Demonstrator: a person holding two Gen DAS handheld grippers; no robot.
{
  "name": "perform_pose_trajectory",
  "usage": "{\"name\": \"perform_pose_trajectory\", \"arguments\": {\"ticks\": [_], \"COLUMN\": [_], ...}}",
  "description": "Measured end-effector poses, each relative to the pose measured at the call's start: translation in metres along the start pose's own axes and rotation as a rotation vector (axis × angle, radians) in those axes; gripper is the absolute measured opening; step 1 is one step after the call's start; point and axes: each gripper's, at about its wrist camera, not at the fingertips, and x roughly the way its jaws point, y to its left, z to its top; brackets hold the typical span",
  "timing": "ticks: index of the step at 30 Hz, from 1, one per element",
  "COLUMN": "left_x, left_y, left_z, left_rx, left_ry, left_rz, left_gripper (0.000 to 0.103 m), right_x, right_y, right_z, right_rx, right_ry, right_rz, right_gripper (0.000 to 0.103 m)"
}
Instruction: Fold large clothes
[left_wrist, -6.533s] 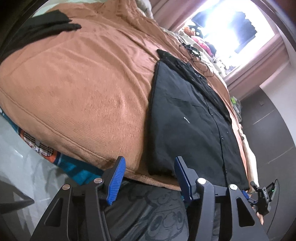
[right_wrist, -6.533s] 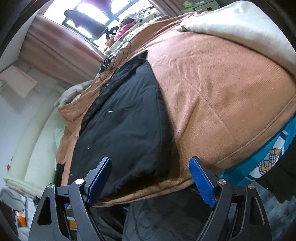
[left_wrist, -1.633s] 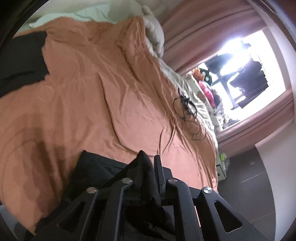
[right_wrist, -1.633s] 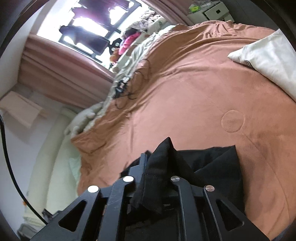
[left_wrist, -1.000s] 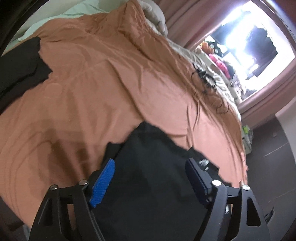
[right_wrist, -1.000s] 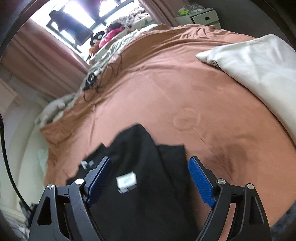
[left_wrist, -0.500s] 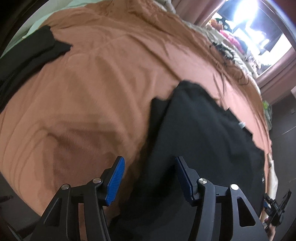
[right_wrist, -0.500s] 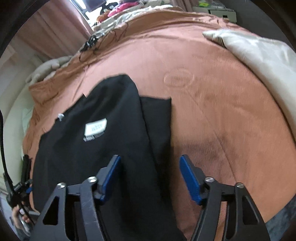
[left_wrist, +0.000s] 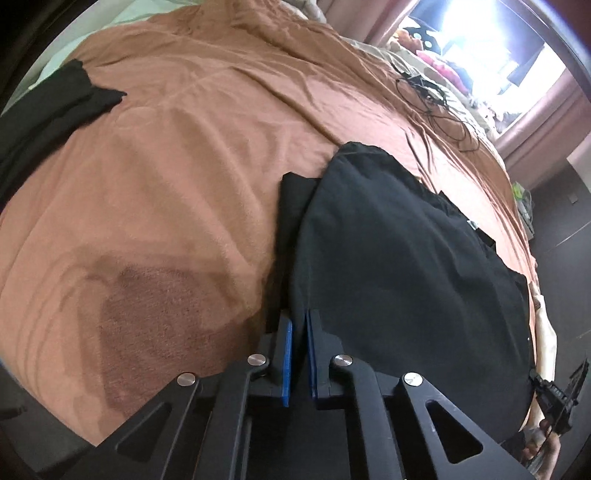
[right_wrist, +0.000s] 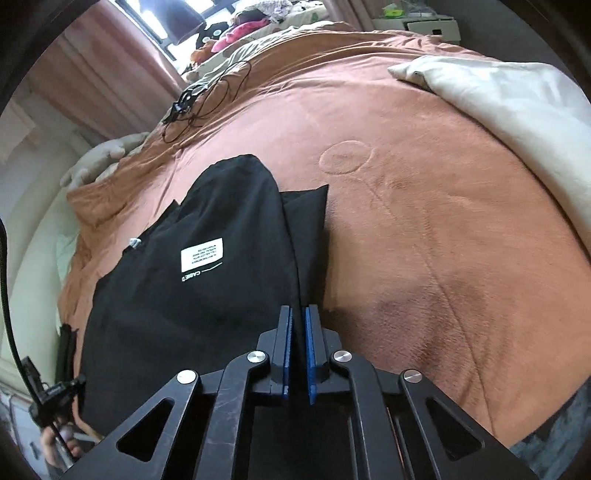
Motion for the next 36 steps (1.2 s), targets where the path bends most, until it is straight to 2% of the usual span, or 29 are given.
{"name": "perform_pose_trajectory", "arguments": {"ticks": [3, 6, 8, 10, 11, 12, 13, 14, 15, 16, 23, 27, 32, 36], "left_x": [0.003, 0.007, 0.007, 0.002, -0.002, -0.007, -0.01, -0.013, -0.018, -0.021, -0.031, -0.03, -0.027, -0.02], "left_y": [0.001, 0.005, 0.008, 0.014, 0.016, 0.019, 0.021, 0.023, 0.027, 0.03, 0.061, 0.072, 0.077, 0.074], "left_z": [0.003, 0.004, 0.003, 0.0, -0.001, -0.003, -0.005, -0.007, -0.01, -0.012, -0.032, -0.049, -0.061, -0.059], "left_rx": [-0.01, -0.006, -0.019, -0.047, -0.056, -0.063, -0.065, -0.066, -0.071, -0.079, -0.201, -0.25, -0.289, -0.303], "left_ry": [0.006, 0.012, 0.017, 0.015, 0.015, 0.011, 0.009, 0.006, -0.001, -0.007, 0.016, 0.041, 0.06, 0.067], "left_rz": [-0.008, -0.008, -0.022, -0.031, -0.029, -0.032, -0.036, -0.045, -0.061, -0.071, -0.164, -0.215, -0.278, -0.323], "left_gripper": [0.006, 0.006, 0.009, 0.016, 0.024, 0.034, 0.04, 0.051, 0.058, 0.059, 0.059, 0.059, 0.059, 0.059], "right_x": [-0.003, -0.008, -0.013, -0.023, -0.028, -0.034, -0.039, -0.046, -0.049, -0.052, -0.054, -0.044, -0.032, -0.017], "right_y": [-0.001, -0.003, -0.007, -0.005, -0.001, 0.004, 0.008, 0.015, 0.02, 0.028, 0.09, 0.123, 0.153, 0.174], "right_z": [0.001, 0.002, 0.004, 0.004, 0.004, 0.003, 0.003, 0.001, 0.001, 0.0, -0.023, -0.045, -0.071, -0.089], "right_rx": [0.017, 0.021, 0.037, 0.036, 0.013, -0.008, -0.017, -0.031, -0.045, -0.062, -0.186, -0.24, -0.285, -0.306], "right_ry": [-0.009, -0.009, 0.003, -0.009, -0.017, -0.029, -0.043, -0.067, -0.08, -0.086, -0.079, -0.03, 0.02, 0.089], "right_rz": [-0.015, -0.1, -0.075, -0.064, -0.078, -0.097, -0.103, -0.095, -0.083, -0.072, 0.0, 0.052, 0.077, 0.085], "right_gripper": [0.003, 0.003, 0.003, 0.006, 0.017, 0.039, 0.056, 0.06, 0.06, 0.06, 0.06, 0.06, 0.058, 0.048]}}
